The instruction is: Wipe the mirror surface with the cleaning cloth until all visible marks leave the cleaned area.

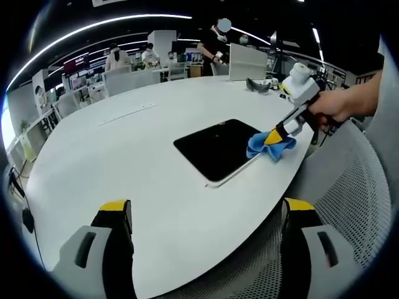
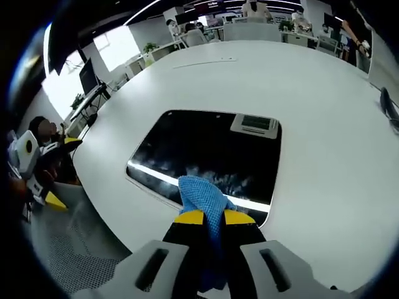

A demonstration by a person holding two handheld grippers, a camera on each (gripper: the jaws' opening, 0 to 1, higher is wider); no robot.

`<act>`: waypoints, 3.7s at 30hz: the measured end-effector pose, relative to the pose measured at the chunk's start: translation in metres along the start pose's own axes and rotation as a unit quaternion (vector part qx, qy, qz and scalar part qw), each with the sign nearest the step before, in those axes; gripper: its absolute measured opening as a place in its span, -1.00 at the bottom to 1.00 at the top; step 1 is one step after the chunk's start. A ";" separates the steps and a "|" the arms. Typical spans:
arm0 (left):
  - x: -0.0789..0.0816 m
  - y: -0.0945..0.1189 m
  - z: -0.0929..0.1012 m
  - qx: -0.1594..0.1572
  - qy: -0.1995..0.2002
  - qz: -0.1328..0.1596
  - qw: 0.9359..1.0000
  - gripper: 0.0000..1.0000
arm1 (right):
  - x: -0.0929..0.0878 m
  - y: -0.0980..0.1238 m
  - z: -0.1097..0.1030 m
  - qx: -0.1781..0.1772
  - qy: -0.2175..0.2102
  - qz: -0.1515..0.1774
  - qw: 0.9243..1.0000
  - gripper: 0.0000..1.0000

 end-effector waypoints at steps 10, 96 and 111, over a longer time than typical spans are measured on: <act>0.000 0.000 0.000 0.001 0.000 -0.002 1.000 0.98 | -0.002 0.006 0.014 -0.007 -0.025 0.006 1.000 -0.93; 0.000 0.000 -0.003 0.005 0.018 0.001 1.000 0.98 | 0.098 -0.047 0.070 -0.085 -0.005 0.032 0.996 -0.91; 0.000 0.000 -0.004 0.010 0.013 0.000 1.000 0.96 | 0.103 -0.046 0.069 -0.087 0.009 0.025 0.996 -0.92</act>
Point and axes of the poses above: the point that each gripper's makers call its tool centre point, and the gripper's own axes: y roughly backward along the fingers, z roughly to its right, x roughly out of its top, the point moved 10 cm from there along y, roughly backward along the fingers, and after that the axes turned 4 degrees about -y, right-handed, at the moved point
